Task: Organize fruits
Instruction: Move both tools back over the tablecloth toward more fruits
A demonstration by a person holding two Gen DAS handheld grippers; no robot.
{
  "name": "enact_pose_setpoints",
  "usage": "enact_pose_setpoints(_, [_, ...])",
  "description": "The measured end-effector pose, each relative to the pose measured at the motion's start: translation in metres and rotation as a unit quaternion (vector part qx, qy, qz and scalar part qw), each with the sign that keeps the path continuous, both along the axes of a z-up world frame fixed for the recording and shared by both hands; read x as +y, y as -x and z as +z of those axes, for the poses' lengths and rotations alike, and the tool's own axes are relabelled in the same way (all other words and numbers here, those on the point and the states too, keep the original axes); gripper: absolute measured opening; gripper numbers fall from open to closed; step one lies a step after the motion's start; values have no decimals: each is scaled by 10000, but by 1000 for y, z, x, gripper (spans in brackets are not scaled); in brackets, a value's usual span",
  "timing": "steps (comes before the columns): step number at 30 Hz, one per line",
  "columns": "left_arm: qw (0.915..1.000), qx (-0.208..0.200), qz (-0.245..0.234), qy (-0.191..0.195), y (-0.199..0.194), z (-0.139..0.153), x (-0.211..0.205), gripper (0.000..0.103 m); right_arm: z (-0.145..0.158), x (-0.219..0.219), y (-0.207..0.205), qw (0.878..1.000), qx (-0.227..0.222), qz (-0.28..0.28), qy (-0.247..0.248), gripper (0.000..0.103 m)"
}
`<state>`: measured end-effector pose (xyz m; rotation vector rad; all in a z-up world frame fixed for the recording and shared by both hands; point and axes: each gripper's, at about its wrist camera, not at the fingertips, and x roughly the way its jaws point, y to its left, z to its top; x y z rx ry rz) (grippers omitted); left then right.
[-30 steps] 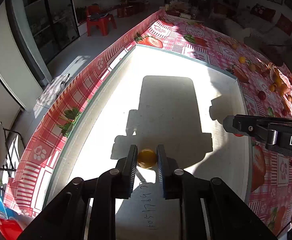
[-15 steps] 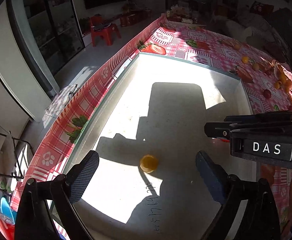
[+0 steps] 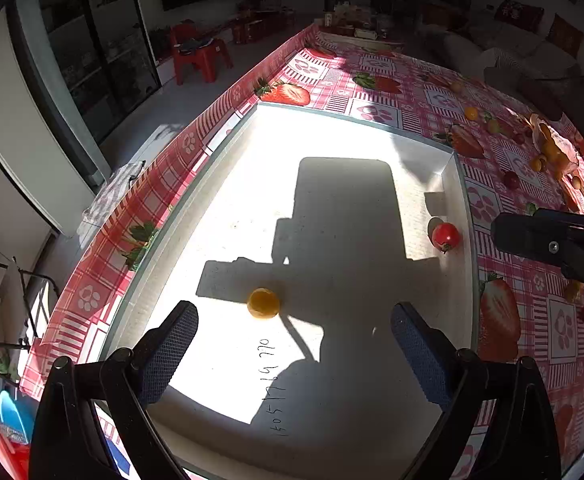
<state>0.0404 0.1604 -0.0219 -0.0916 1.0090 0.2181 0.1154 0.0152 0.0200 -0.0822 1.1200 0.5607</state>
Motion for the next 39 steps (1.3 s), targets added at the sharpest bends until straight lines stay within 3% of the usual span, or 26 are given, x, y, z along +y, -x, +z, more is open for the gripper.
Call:
enact_pose_setpoints(13, [9943,-191,-1041,-107,-5,29,-97,98,-11,-135,39,9947,182,-999,148,83])
enact_pose_setpoints(23, [9863,-161,-1612,-325,-33,21,-166,98,-27,-225,45,9826,240,-1812,335,83])
enact_pose_setpoints(32, [9857,-39,-1633,-406,-71,-4,-190,98,-37,-268,17,9726,21,-2249,585,83])
enact_pose_setpoints(39, [9845,54,-1685,-485,-97,-25,-196,97,-52,-262,-20,9764,-242,-1970,852,81])
